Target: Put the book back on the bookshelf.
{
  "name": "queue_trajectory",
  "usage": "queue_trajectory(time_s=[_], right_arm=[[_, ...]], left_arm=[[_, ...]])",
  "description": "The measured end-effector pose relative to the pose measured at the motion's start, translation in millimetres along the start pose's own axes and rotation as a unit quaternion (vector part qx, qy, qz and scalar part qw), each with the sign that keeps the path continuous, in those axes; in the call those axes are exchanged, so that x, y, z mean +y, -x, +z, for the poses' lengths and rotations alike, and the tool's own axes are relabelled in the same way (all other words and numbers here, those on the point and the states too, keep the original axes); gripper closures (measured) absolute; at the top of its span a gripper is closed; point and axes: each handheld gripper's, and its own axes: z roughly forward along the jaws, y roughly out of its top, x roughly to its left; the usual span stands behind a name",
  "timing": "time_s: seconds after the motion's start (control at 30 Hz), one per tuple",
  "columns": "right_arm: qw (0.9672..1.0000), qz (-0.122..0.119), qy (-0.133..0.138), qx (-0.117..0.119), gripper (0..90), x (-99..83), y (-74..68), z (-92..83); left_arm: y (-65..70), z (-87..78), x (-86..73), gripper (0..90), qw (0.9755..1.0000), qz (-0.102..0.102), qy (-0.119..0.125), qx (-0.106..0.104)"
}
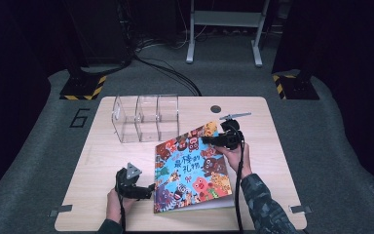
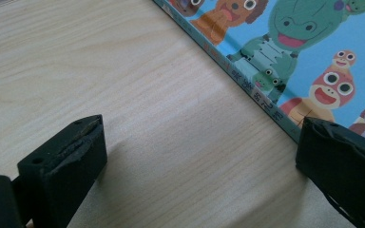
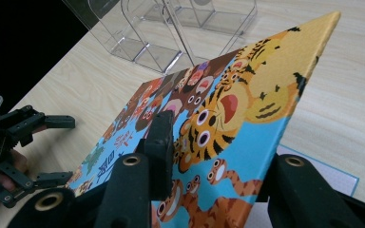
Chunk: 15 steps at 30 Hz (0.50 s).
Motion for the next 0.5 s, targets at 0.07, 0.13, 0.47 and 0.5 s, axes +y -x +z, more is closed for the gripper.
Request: queue_trajectory(time_s=[0.07,0.13,0.47,0.5], right_arm=[[1.0,0.0,0.003,-0.001,62.4,-1.1,-1.1,-0.8],[0.9999,-0.008,0.008,-0.003,62.3,-2.0,-1.3,-1.4],[0.9991,-0.029,0.028,-0.012,61.8,-8.2,-6.7,-8.3],[0.9992,-0.027,0.028,-0.011,61.8,-8.7,-7.6,-9.1]], left_arm=[[-0.1,0.0,-0.1,2.9,1.0,-0.001,0.001,-0.001],[-0.9,-0.1,-0.1,3.2,1.0,0.003,0.003,-0.003],[-0.5,-0.3,-0.5,3.3,1.0,-0.005,0.003,-0.003],[-0.5,-0.3,-0.5,3.3,1.0,-0.005,0.003,-0.003]])
